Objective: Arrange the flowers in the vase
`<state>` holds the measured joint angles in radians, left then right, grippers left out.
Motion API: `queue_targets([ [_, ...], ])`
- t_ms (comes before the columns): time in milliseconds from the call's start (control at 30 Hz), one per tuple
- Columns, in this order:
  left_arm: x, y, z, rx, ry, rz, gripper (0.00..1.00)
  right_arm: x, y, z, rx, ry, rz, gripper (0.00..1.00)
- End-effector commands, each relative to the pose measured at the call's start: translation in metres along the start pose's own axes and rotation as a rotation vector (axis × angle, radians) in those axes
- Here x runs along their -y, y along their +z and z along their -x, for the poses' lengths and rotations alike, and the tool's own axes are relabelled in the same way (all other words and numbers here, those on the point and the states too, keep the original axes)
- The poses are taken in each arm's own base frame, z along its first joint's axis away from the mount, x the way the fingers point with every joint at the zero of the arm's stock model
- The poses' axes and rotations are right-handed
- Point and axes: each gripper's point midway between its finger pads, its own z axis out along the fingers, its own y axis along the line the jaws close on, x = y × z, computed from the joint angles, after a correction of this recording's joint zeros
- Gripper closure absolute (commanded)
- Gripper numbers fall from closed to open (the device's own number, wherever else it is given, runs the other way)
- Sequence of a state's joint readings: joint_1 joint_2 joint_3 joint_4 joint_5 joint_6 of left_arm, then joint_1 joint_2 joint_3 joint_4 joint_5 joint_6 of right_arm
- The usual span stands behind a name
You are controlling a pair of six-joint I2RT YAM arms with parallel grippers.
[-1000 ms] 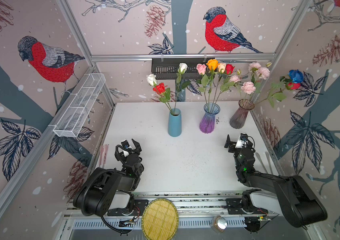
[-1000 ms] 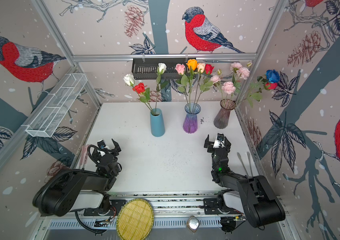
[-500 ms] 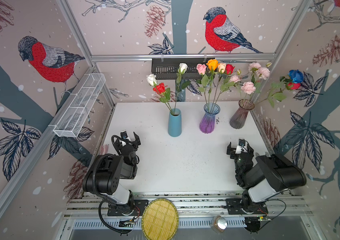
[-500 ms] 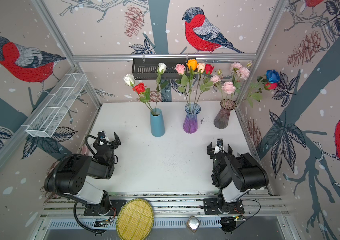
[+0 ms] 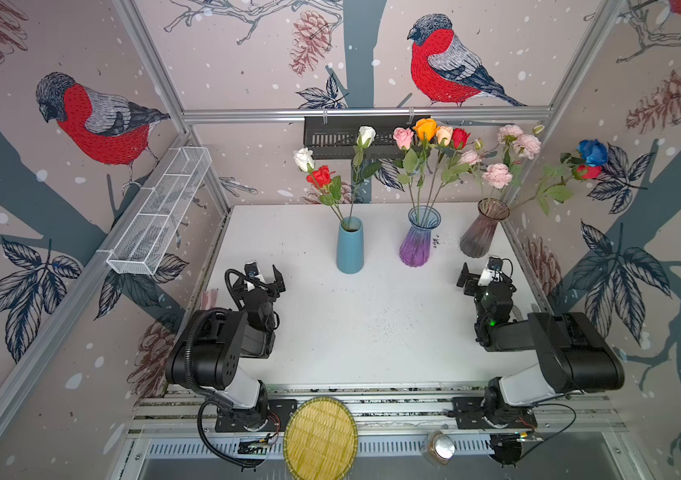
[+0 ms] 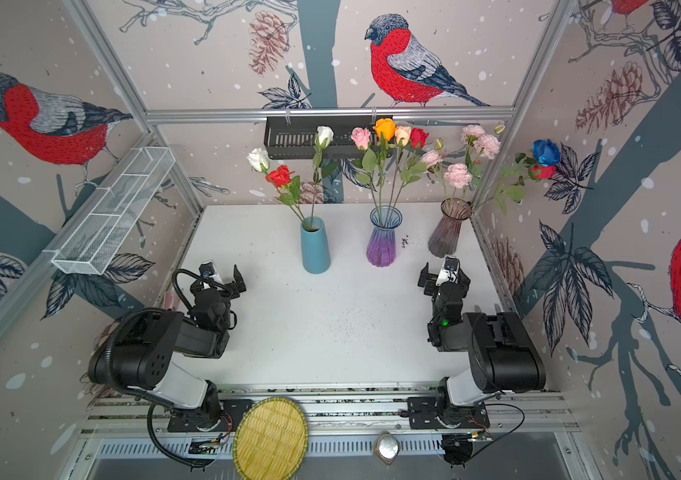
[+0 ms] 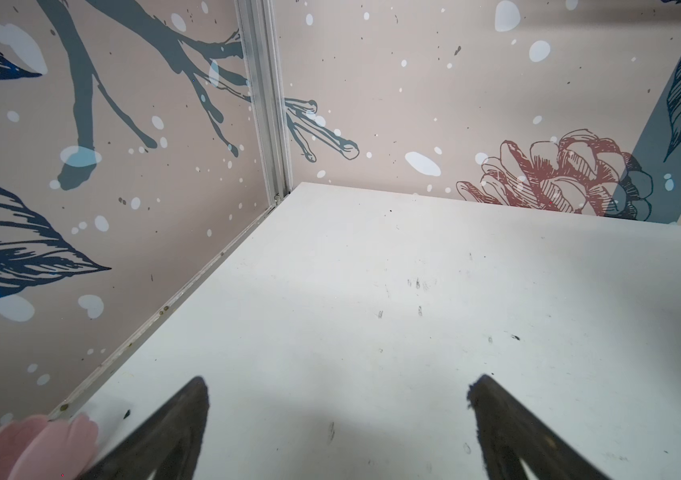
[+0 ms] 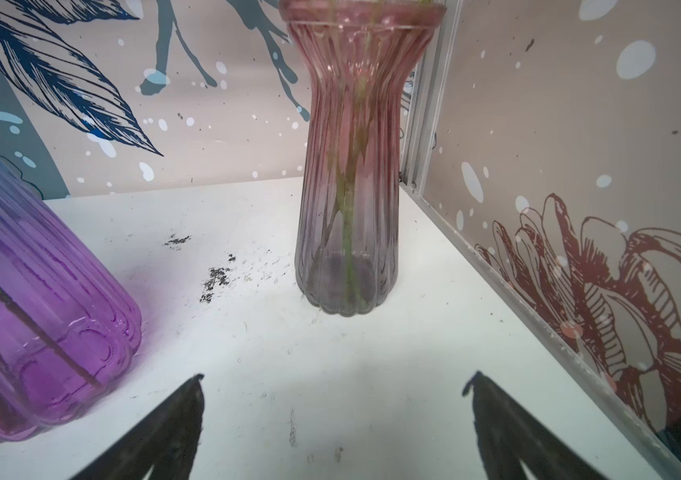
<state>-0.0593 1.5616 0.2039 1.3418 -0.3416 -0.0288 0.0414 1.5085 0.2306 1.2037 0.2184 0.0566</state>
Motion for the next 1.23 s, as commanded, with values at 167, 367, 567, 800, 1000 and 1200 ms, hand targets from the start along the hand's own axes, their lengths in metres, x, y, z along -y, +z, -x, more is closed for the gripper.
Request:
queue_targets([
  [167, 0.008, 0.001, 0.007, 0.024, -0.002, -0.043, 0.02, -0.001, -0.004, 0.005, 0.025, 0.009, -0.017, 0.01],
  [367, 0.038, -0.006, 0.006, 0.033, 0.068, -0.225, 0.02, -0.016, -0.002, 0.005, 0.023, -0.009, 0.110, 0.01],
  [567, 0.017, 0.004, 0.005, 0.007, 0.016, -0.092, 0.02, -0.004, 0.001, 0.003, 0.005, 0.015, 0.033, 0.01],
  [800, 0.023, 0.004, 0.006, 0.009, 0.029, -0.124, 0.02, -0.004, 0.001, 0.003, 0.006, 0.013, 0.029, 0.01],
  [1000, 0.028, 0.003, 0.005, 0.006, 0.043, -0.158, 0.02, -0.011, 0.001, 0.003, 0.007, -0.004, 0.068, 0.01],
  [1200, 0.028, 0.003, 0.005, 0.007, 0.043, -0.157, 0.02, -0.010, -0.001, 0.003, 0.012, -0.002, 0.070, 0.01],
])
